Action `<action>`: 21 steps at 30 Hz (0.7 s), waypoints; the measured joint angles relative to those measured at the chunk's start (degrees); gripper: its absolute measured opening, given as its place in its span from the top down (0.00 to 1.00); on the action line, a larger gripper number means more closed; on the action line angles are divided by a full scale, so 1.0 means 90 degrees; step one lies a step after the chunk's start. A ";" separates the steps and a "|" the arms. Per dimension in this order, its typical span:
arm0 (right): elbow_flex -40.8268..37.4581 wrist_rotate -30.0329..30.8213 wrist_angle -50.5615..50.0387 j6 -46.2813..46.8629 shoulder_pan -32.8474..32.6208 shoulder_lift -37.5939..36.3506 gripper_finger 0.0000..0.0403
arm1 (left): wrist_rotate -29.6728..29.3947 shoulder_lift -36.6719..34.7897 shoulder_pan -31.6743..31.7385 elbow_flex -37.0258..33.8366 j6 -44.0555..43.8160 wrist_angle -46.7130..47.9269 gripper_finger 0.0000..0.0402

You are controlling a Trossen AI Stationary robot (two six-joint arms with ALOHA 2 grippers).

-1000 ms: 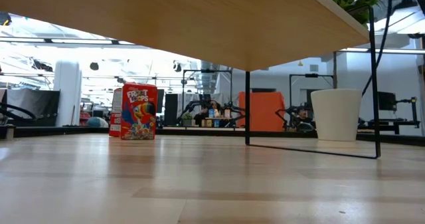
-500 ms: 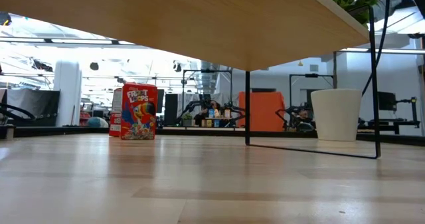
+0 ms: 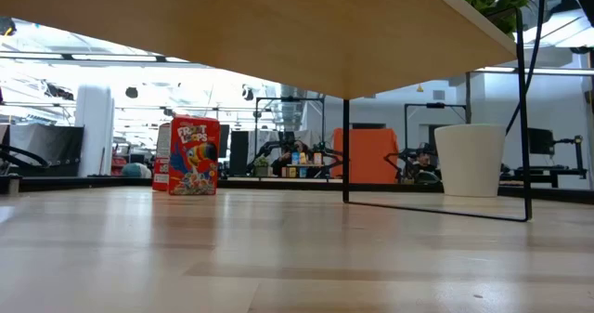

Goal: Stack cereal on shelf
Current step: Put the bottom red cereal box onto the shelf

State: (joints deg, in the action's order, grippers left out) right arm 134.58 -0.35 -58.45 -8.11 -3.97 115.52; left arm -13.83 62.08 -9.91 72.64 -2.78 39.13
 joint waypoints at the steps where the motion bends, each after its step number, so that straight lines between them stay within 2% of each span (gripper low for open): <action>1: 0.0000 0.0000 -0.0056 -0.0009 0.0000 0.0000 0.61 | -0.0010 -0.0009 0.0002 0.0000 0.0002 -0.0009 0.33; 10: 0.0000 0.0041 -0.0080 -0.0091 0.0005 0.0000 0.60 | -0.0031 0.0011 -0.0002 0.0000 0.0061 -0.0007 0.50; 15: -0.0002 0.0047 -0.0107 -0.0151 0.0012 0.0000 0.60 | -0.0047 0.0071 -0.0002 0.0000 0.0097 0.0009 0.57; 21: 0.0031 0.0078 -0.0065 -0.0286 0.0015 -0.0051 0.46 | -0.0308 0.0021 -0.0004 0.0000 0.0093 -0.0033 0.61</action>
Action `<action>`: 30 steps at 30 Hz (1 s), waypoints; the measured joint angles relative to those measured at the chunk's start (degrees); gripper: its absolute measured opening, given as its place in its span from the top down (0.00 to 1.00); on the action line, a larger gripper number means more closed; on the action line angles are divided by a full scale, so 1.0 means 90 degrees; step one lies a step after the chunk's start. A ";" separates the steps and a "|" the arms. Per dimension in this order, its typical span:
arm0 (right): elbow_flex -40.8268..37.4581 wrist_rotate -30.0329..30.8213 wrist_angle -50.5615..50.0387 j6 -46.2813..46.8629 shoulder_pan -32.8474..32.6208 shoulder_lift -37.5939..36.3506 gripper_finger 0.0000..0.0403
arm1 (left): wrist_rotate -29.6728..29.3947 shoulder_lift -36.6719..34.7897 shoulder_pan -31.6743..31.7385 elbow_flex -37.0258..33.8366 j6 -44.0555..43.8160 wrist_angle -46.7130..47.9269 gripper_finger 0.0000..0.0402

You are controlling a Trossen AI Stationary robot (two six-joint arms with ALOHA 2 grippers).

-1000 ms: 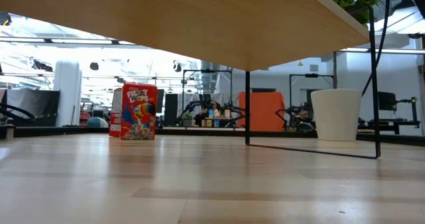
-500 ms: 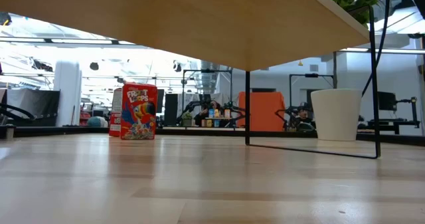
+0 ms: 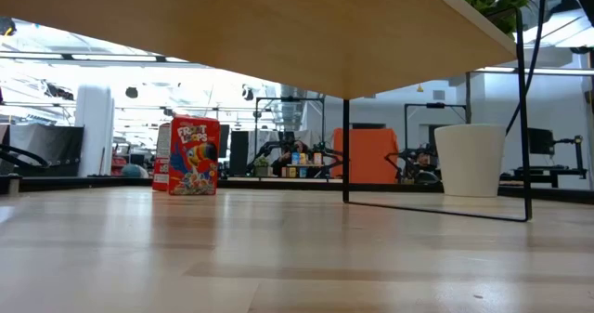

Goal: Stack cereal on shelf
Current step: Put the bottom red cereal box onto the shelf

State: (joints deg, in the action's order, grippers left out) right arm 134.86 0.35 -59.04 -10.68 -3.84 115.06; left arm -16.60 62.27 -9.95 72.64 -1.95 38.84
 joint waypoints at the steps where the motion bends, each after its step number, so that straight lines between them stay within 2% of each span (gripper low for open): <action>1: 0.0010 -0.0001 0.0023 0.0001 0.0000 -0.0035 0.43 | -0.0048 -0.0037 0.0002 0.0000 -0.0021 0.0006 0.62; 5: 0.0025 -0.0002 0.0022 0.0091 -0.0017 -0.0403 0.35 | -0.0077 -0.0243 -0.0027 0.0000 -0.0194 -0.0048 0.64; 10: 0.0004 -0.0031 -0.0103 0.0379 -0.0074 -0.1036 0.33 | -0.0129 -0.0565 -0.0258 -0.0038 -0.0540 -0.0374 0.64; 13: -0.0002 -0.0029 -0.0160 0.0613 -0.0157 -0.1452 0.33 | -0.0083 -0.0762 -0.0557 -0.0264 -0.0777 -0.0929 0.63; 17: 0.0004 -0.0019 -0.0151 0.0808 -0.0348 -0.2019 0.33 | -0.0066 -0.1045 -0.1202 -0.1022 -0.1122 -0.1983 0.63; 20: 0.0003 0.0007 -0.0160 0.0903 -0.0494 -0.2348 0.33 | -0.0037 -0.1150 -0.1806 -0.1802 -0.1303 -0.3322 0.63; 22: 0.0003 0.0254 -0.0146 0.0928 -0.0614 -0.2526 0.33 | -0.0098 -0.1119 -0.2197 -0.2333 -0.1226 -0.4347 0.63; 24: 0.0001 0.0584 -0.0159 0.0917 -0.0735 -0.2674 0.33 | -0.0297 -0.1001 -0.2512 -0.2784 -0.0971 -0.5237 0.63; 26: 0.0001 0.0849 -0.0170 0.0873 -0.0824 -0.2797 0.33 | -0.0779 -0.0860 -0.2741 -0.3119 -0.0765 -0.5784 0.63; 30: 0.0000 0.1154 -0.0209 0.0870 -0.0913 -0.2904 0.33 | -0.2153 -0.0638 -0.3016 -0.3475 -0.0748 -0.5868 0.63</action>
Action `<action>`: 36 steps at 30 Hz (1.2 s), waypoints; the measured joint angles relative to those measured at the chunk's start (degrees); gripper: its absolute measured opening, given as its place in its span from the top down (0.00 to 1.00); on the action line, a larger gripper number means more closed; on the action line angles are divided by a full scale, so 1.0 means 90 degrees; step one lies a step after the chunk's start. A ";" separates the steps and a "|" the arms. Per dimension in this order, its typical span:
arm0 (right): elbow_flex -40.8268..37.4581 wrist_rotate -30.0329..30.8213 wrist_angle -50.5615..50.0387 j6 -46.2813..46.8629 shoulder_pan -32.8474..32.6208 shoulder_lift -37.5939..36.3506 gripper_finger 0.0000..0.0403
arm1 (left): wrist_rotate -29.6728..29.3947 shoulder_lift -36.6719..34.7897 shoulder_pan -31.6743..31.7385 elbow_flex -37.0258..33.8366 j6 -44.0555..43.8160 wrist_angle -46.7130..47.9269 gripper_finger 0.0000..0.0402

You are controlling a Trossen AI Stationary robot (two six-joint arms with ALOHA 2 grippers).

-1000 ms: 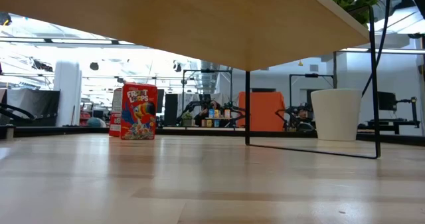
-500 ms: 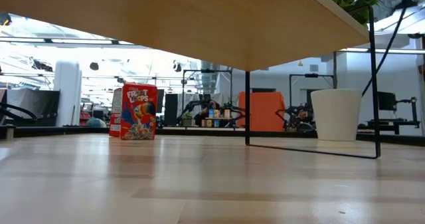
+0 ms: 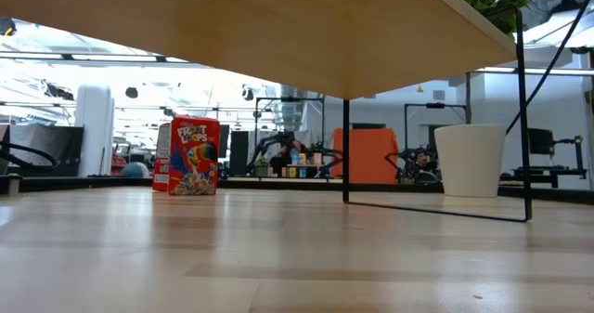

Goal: Stack cereal on shelf
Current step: Put the bottom red cereal box onto the shelf

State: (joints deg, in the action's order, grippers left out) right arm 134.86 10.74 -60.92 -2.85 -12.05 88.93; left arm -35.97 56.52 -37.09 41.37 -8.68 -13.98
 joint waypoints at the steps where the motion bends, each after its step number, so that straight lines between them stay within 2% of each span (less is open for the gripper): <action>1: -0.0002 0.0025 -0.0018 0.0000 0.0002 -0.0008 0.33 | -0.0237 0.0068 -0.0048 -0.0073 -0.0089 0.0010 0.63; 3: -0.0002 0.0051 -0.0003 0.0004 0.0002 -0.0005 0.33 | -0.0462 0.0218 -0.0145 -0.0229 -0.0272 -0.0084 0.63; 8: -0.0002 0.0059 -0.0181 0.0153 0.0005 0.0029 0.33 | -0.0553 0.0627 -0.0431 -0.0331 -0.0345 -0.0812 0.63; 18: -0.0004 0.0145 -0.0215 0.0389 0.0007 0.0114 0.33 | -0.1547 0.1757 -0.0844 -0.0335 -0.0285 -0.1583 0.63; 27: -0.0004 0.0151 -0.0227 0.0697 0.0007 0.0116 0.33 | -0.1287 0.2720 -0.0844 -0.0354 0.0222 -0.3358 0.63; 30: -0.0004 0.0151 -0.0220 0.0702 0.0007 0.0116 0.33 | -0.1132 0.2971 -0.0842 -0.0599 0.0276 -0.4250 0.63; 36: -0.0004 0.0150 -0.0058 0.0721 0.0007 0.0119 0.33 | -0.0841 0.3765 -0.0842 -0.1275 0.1094 -0.7447 0.63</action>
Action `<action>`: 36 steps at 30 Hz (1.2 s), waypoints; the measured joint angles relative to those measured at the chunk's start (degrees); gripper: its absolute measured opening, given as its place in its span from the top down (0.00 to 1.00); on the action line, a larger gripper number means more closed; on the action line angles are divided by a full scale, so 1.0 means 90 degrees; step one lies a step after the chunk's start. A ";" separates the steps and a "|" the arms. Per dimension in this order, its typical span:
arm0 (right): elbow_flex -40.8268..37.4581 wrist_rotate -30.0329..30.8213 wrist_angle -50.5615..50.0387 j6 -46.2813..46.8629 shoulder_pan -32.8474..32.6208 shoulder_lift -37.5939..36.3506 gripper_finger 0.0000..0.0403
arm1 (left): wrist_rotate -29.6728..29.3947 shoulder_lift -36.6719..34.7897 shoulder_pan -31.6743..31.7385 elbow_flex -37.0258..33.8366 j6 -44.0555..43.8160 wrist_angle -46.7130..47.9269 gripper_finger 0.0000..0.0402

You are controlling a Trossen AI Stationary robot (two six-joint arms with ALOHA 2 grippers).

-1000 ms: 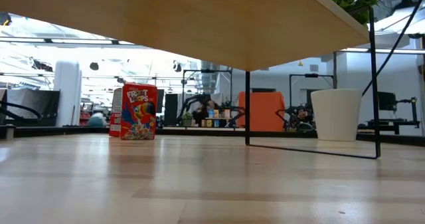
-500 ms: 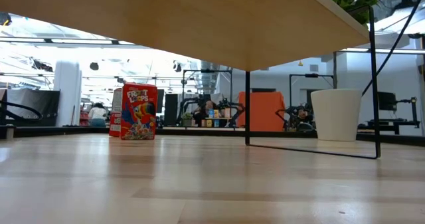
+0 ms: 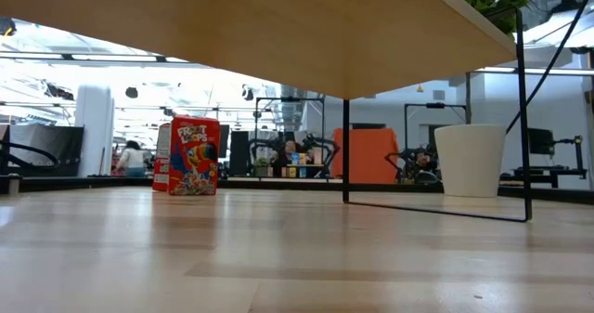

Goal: Stack cereal on shelf
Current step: Put the bottom red cereal box onto the shelf

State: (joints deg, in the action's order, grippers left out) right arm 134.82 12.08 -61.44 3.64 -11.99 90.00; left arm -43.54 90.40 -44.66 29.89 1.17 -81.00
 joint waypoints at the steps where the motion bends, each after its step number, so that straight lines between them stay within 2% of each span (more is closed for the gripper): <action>1: 0.0000 0.0002 0.0049 0.0000 0.0000 0.0000 0.33 | -0.0004 0.0115 0.0000 -0.0059 0.0140 -0.0314 0.63; 4: 0.0000 -0.0001 0.0081 0.0000 0.0000 0.0000 0.33 | 0.0004 0.0251 0.0000 -0.0161 0.0532 -0.0759 0.63; 10: -0.0001 -0.0001 0.0066 -0.0005 0.0000 0.0000 0.33 | 0.0295 0.0134 0.0002 -0.0236 0.1366 -0.0782 0.63; 15: -0.0102 -0.0012 0.0044 -0.0007 0.0000 0.0002 0.33 | 0.0587 0.0127 0.0002 -0.0239 0.1967 -0.0800 0.57; 22: -0.0124 -0.0018 -0.0089 -0.0051 0.0000 0.0005 0.33 | 0.0638 0.0123 0.0166 -0.0279 0.1477 -0.0708 0.41; 25: -0.0124 -0.0016 -0.0088 -0.0053 0.0000 0.0005 0.33 | 0.0608 0.0123 0.0202 -0.0413 0.1150 -0.0744 0.37; 32: -0.0124 -0.0018 -0.0204 -0.0070 0.0000 0.0002 0.33 | 0.0322 0.0023 0.0200 -0.0526 0.1115 -0.0928 0.39; 36: -0.0124 -0.0015 -0.0366 -0.0038 -0.0002 0.0002 0.33 | 0.0205 -0.0470 0.0073 -0.0525 0.2196 -0.0938 0.41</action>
State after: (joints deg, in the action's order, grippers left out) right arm 133.71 11.94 -64.74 3.29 -12.01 90.02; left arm -41.69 86.17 -44.01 25.17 20.93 -89.45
